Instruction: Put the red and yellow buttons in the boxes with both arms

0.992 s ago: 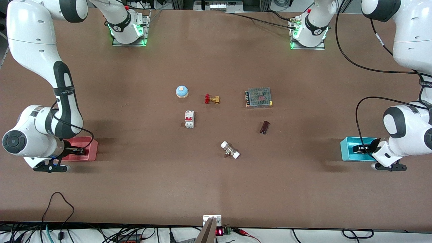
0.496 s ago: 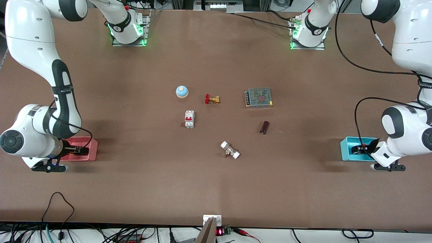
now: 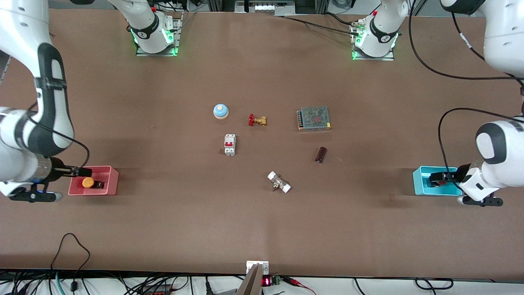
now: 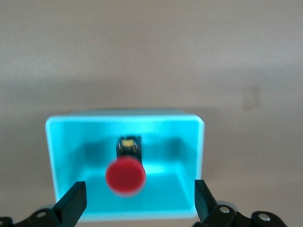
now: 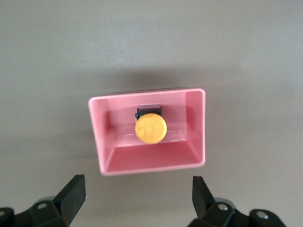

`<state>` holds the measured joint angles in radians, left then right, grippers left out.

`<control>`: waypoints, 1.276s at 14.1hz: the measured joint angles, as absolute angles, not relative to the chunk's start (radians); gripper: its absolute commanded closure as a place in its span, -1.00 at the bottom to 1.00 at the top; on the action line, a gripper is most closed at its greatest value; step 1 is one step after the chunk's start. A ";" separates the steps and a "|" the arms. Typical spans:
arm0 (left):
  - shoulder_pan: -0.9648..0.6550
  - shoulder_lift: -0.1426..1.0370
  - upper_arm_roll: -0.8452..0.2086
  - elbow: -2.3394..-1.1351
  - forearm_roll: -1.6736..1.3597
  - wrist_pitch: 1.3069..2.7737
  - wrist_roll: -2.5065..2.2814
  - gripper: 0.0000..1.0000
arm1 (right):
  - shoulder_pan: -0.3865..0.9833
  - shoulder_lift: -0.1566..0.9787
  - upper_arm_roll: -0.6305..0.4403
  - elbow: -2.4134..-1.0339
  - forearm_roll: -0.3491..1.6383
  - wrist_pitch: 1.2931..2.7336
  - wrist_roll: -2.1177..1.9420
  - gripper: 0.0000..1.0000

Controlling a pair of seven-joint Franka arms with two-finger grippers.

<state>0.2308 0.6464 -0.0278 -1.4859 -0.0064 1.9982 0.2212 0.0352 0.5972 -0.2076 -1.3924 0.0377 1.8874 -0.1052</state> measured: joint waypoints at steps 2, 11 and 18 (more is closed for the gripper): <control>0.221 0.579 -0.031 -1.484 -0.005 1.895 0.206 -1.00 | 0.039 0.523 -0.197 -1.389 0.045 1.846 -0.105 -1.00; 0.065 0.349 -0.069 -1.443 -0.003 1.580 0.060 -1.00 | 0.062 0.218 -0.177 -1.389 0.076 1.475 -0.097 -1.00; -0.024 0.225 -0.061 -1.387 -0.025 1.483 0.046 -1.00 | 0.122 0.042 -0.174 -1.533 -0.033 1.471 -0.072 -1.00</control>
<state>-0.0243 0.2249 -0.0613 -1.3865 -0.0250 1.4834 0.0461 0.1223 0.0417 -0.1741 -1.5328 -0.0330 1.4708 -0.0716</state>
